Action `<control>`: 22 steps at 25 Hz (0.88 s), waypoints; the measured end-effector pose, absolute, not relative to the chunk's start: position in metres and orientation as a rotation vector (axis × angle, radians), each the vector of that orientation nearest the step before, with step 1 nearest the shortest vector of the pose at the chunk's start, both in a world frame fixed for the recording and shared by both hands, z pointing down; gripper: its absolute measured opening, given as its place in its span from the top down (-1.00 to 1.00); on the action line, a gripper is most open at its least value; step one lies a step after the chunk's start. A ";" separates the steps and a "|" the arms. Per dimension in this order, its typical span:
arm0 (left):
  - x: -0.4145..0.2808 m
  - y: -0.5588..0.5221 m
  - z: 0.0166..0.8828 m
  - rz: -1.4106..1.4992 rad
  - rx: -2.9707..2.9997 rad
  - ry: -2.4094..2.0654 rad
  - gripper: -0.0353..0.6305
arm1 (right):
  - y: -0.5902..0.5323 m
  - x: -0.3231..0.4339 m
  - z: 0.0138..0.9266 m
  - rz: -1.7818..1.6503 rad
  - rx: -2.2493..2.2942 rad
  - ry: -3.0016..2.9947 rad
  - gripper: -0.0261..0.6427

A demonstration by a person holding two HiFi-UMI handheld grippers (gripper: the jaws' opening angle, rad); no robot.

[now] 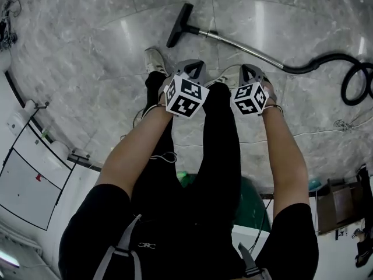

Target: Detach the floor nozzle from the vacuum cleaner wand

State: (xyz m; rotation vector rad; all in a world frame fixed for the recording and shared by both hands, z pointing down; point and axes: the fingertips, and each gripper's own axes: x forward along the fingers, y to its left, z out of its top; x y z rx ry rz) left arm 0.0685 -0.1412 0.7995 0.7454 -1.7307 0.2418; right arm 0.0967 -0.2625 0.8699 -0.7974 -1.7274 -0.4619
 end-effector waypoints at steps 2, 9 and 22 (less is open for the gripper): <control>0.074 -0.140 0.816 0.239 0.760 -1.719 0.88 | -0.259 0.100 0.913 -0.515 -0.878 -1.667 0.90; 0.079 -0.117 0.856 0.256 0.738 -1.733 0.88 | -0.282 0.118 1.040 -0.724 -0.879 -1.474 0.50; 0.095 -0.079 0.900 0.182 0.640 -1.690 0.88 | -0.293 0.112 1.162 -0.934 -0.865 -1.306 0.42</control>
